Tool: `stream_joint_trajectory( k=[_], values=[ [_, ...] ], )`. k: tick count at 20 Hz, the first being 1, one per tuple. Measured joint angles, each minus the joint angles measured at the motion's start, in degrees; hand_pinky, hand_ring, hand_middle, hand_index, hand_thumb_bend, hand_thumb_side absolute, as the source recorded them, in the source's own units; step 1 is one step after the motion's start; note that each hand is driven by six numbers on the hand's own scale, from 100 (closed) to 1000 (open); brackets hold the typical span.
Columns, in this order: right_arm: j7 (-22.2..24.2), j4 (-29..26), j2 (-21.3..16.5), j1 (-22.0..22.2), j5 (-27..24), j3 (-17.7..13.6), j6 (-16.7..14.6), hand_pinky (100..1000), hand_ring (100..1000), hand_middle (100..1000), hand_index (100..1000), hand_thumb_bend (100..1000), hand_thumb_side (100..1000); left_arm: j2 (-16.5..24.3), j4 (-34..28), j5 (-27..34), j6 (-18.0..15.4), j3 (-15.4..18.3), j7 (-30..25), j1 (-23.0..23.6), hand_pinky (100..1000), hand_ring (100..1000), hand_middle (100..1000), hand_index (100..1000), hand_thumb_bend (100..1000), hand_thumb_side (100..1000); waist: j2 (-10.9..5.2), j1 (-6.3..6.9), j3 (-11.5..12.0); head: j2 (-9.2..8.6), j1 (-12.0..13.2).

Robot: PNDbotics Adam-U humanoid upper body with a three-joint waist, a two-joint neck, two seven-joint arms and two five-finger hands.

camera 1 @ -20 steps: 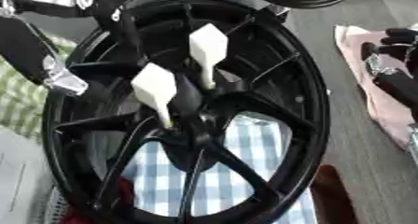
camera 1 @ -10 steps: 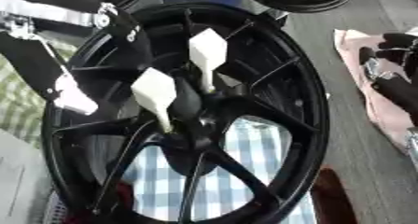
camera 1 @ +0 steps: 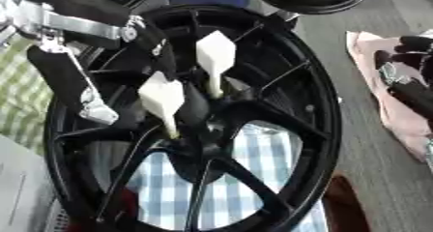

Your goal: Pull the pin out of the wheel hub.

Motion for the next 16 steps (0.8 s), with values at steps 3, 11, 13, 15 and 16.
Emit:
stream_joint_trajectory(
  k=[3,11,13,15,16],
  values=[
    [0.0,0.0,0.0,0.0,0.0,0.0,0.0,849,691,642,742,371,300,-0.6,1.1,-0.7,-0.5,-0.7,0.0,0.0,809,765,778,806,421,262,0.0,0.02,-0.1,-0.24,0.0],
    [0.1,0.0,0.1,0.0,0.0,0.0,0.1,849,691,642,742,372,302,-1.9,2.7,-1.2,-0.8,-0.6,0.0,-0.2,799,748,749,779,383,234,0.0,0.02,-0.3,-0.26,0.3],
    [0.1,0.0,0.1,0.0,0.0,0.0,0.1,849,691,642,742,371,303,-2.3,3.1,-1.2,-0.9,-0.8,0.0,-0.3,792,739,731,762,358,209,0.0,0.02,-0.3,-0.27,0.4],
    [0.1,0.0,0.1,0.0,0.0,0.0,0.1,849,691,642,742,372,303,-2.7,3.6,-1.1,-0.9,-1.1,0.0,-0.3,787,731,723,755,356,198,0.0,0.02,-0.3,-0.28,0.5],
    [0.0,0.0,0.1,0.0,0.0,0.0,0.1,849,691,642,742,372,304,-2.8,3.8,-1.0,-1.0,-1.3,0.0,-0.3,786,729,721,753,353,194,0.0,0.02,-0.3,-0.29,0.5]
  ],
)
